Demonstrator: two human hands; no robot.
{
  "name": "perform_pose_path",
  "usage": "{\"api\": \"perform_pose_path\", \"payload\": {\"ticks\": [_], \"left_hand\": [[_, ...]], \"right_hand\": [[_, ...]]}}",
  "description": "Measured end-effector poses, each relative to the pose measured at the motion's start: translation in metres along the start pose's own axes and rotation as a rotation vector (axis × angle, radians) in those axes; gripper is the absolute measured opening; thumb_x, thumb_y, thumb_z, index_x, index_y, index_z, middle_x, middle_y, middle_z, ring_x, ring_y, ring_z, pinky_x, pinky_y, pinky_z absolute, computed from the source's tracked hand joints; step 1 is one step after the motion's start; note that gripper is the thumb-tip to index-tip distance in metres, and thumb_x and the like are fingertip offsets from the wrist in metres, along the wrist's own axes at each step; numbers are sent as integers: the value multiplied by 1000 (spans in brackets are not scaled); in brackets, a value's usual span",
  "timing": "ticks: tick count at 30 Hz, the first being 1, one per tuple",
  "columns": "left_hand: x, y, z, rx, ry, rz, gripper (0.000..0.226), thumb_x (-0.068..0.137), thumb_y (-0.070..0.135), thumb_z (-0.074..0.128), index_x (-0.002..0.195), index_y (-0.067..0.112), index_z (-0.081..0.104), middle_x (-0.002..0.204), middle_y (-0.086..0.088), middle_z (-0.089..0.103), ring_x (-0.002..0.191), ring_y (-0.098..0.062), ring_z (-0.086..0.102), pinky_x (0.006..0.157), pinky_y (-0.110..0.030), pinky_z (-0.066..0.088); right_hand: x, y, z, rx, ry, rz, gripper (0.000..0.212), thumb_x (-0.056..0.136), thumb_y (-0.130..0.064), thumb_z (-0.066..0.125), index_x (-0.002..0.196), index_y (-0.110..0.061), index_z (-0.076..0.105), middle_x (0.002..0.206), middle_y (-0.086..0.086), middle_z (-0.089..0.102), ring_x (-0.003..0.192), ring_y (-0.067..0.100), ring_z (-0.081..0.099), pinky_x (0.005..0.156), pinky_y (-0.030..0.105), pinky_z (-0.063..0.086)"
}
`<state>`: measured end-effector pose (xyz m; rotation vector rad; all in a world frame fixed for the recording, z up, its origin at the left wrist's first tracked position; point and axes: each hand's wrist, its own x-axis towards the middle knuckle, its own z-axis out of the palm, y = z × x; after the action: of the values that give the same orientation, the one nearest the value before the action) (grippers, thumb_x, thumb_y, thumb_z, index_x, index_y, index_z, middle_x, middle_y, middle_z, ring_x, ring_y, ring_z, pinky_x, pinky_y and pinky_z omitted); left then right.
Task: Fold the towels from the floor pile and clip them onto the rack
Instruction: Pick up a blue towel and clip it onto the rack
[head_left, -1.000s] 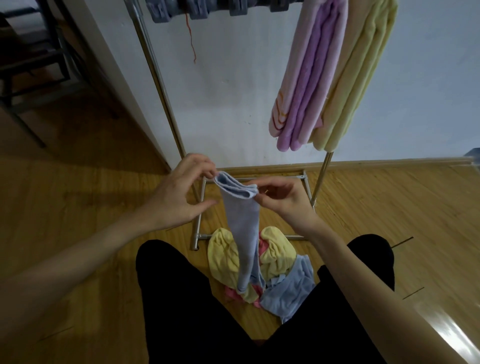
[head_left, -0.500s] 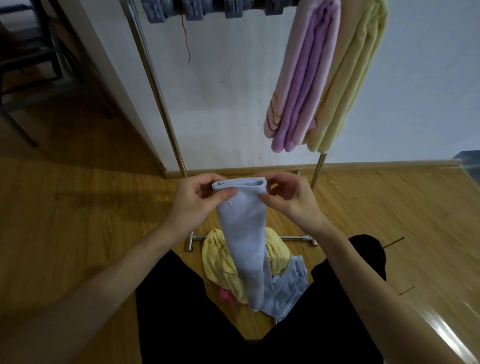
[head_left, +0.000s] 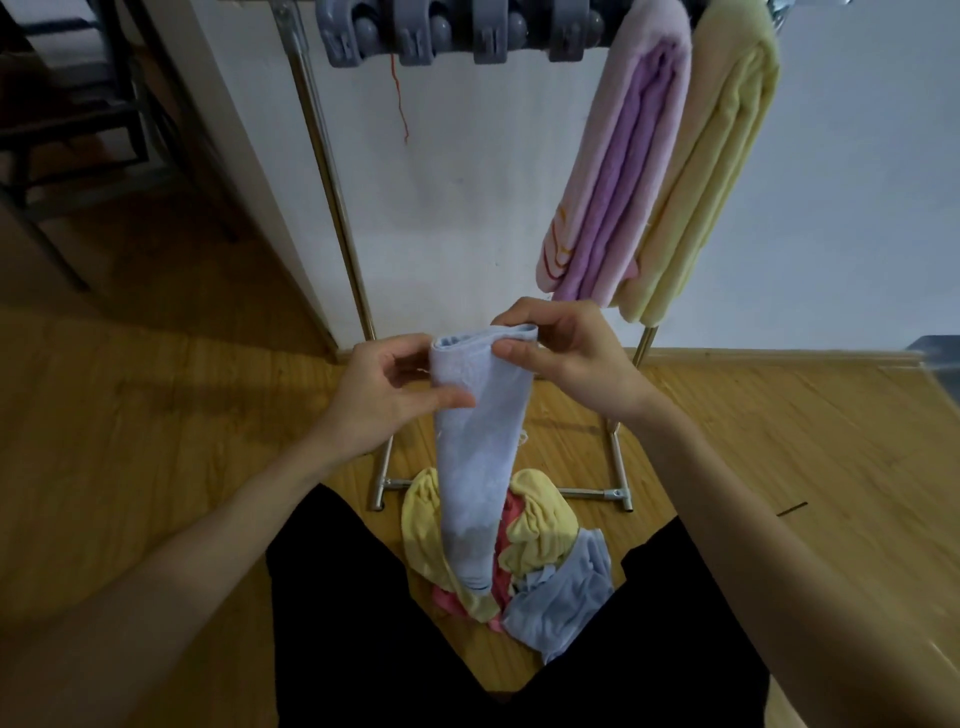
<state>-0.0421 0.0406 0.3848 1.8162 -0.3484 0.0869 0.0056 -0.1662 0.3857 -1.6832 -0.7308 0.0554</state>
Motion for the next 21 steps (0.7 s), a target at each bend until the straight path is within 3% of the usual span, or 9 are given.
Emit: {"api": "perform_pose_path", "payload": {"ticks": [2,6,8,11,13,15,17,19,21], "left_hand": [[-7,-25,-11,17,-78,-130,45,61,-1,81,101,13,66,94,6,72,89,-5,68,74,-15,52],[-24,-87,-15,88,-167,-330,38,65,-2,82,96,17,70,98,-1,73,92,-16,69,83,-25,55],[-30,-111,-7,82,-178,-391,33,67,0,81,94,17,71,95,0,74,91,-14,70,82,-27,54],[-32,-132,11,44,-185,-482,22,75,7,78,92,17,70,86,12,73,85,0,68,75,-15,51],[-32,-144,25,9,-188,-549,19,80,11,74,98,10,70,93,6,72,87,-1,67,77,-15,51],[-32,-156,36,-36,-183,-597,20,83,16,72,102,9,70,100,-2,72,96,-12,67,84,-27,51],[-31,-159,43,-95,-178,-624,15,86,17,68,100,13,70,99,1,73,97,-13,67,84,-26,52],[-26,-155,48,-120,-163,-624,7,90,14,62,90,14,69,82,9,73,83,-7,67,72,-16,49],[-19,-143,46,-143,-139,-609,15,92,9,58,80,13,65,63,13,68,67,-1,60,57,-9,44]], "right_hand": [[4,-1,5,39,-9,22,17,90,-9,63,100,4,66,89,14,66,85,20,61,73,39,47],[8,-2,14,116,8,81,20,90,-14,63,101,2,66,91,10,66,86,18,61,74,34,48],[9,-4,17,151,28,103,16,90,-13,62,100,0,67,89,8,66,84,17,61,72,32,49],[8,-5,18,189,92,130,13,91,-8,62,99,2,66,86,6,66,81,17,62,67,28,51],[6,-4,17,226,177,152,14,91,-9,63,100,1,67,86,9,67,81,20,64,66,30,53],[0,2,12,264,354,182,13,89,-14,65,98,-6,70,89,12,68,84,23,65,70,36,53],[-9,15,0,309,632,256,11,89,-14,64,96,-8,70,90,13,68,87,25,64,72,39,53],[-22,34,-16,324,909,364,17,89,-12,63,92,5,66,85,14,63,82,24,59,69,37,49],[-40,56,-31,251,1035,499,19,89,-12,62,82,5,62,76,11,57,77,21,53,64,34,44]]}}
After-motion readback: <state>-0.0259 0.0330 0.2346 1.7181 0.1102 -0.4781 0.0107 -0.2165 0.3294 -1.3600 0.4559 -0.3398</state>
